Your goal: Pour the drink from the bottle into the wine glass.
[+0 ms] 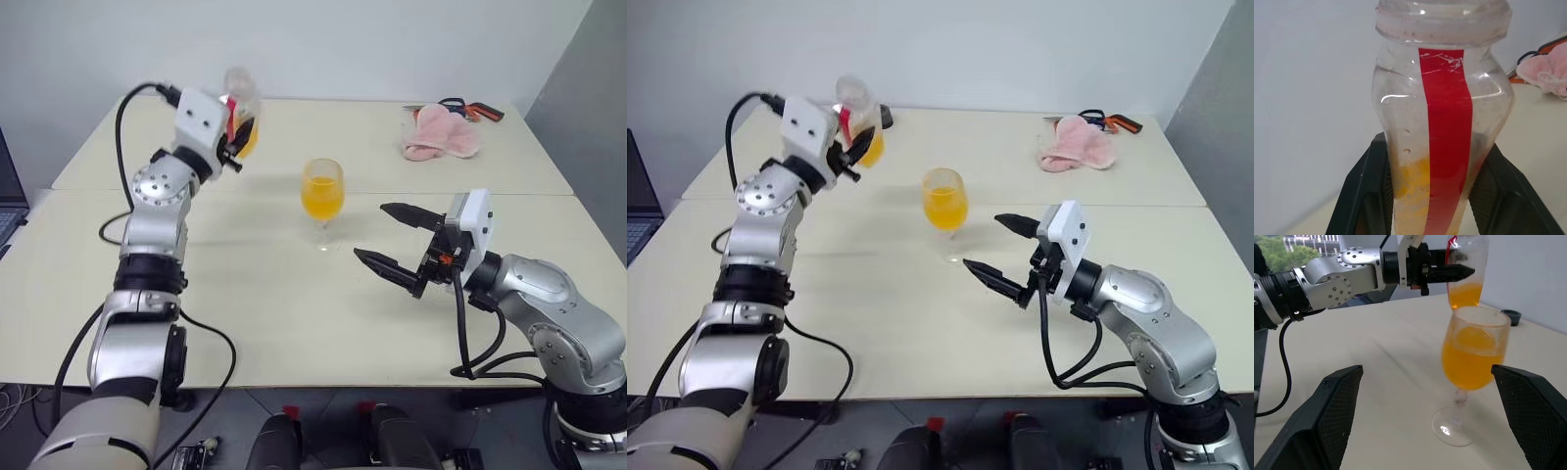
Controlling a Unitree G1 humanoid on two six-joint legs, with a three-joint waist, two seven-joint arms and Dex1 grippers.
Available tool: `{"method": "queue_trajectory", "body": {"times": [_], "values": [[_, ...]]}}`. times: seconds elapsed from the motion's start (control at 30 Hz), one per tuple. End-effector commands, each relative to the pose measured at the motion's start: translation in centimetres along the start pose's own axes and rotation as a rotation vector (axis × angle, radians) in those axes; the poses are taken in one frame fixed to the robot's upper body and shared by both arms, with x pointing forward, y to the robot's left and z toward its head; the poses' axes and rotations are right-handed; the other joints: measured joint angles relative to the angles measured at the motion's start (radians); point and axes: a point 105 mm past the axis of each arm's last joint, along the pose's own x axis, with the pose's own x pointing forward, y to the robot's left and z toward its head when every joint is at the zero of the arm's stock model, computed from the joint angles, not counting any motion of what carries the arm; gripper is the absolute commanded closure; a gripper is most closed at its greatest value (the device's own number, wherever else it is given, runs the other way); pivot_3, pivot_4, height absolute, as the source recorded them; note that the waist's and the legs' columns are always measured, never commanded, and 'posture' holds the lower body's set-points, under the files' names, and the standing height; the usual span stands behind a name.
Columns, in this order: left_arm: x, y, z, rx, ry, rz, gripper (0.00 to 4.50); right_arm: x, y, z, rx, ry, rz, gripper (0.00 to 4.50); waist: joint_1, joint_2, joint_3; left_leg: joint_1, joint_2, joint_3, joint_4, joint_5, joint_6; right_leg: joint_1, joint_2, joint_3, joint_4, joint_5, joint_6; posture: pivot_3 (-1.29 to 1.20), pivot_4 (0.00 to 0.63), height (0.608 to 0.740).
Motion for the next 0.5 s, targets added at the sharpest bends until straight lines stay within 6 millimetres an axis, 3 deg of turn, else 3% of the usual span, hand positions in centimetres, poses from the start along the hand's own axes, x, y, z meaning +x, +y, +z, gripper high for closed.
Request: {"method": "queue_trajectory", "body": {"times": [0.03,0.2,0.5], "values": [[-1.7,1.4,0.6,-0.110,-0.008,0.054,2.87,0.4,1.4,0.7,-0.011,0.022,0.083,0.00,0.003,0.000,0.000,0.000,0.000,0.000,0.001,0.000,0.000,0.000,0.000,0.000,0.001,0.000,0.000,0.00,0.150,0.740],[-4.5,1.6,-3.0,-0.236,0.112,0.089,2.87,0.8,1.6,0.1,-0.032,0.064,0.116,0.00,0.008,0.000,0.000,-0.001,-0.001,-0.003,0.008,0.000,0.001,0.002,0.000,-0.001,0.004,0.000,0.000,0.00,0.150,0.740],[-6.9,2.3,-6.3,-0.348,0.202,0.147,2.87,1.3,2.1,-0.6,-0.065,0.067,0.168,0.00,0.009,-0.001,0.000,0.000,-0.001,-0.004,0.009,0.000,0.001,0.003,0.000,-0.002,0.007,0.000,0.000,0.00,0.150,0.740]]}}
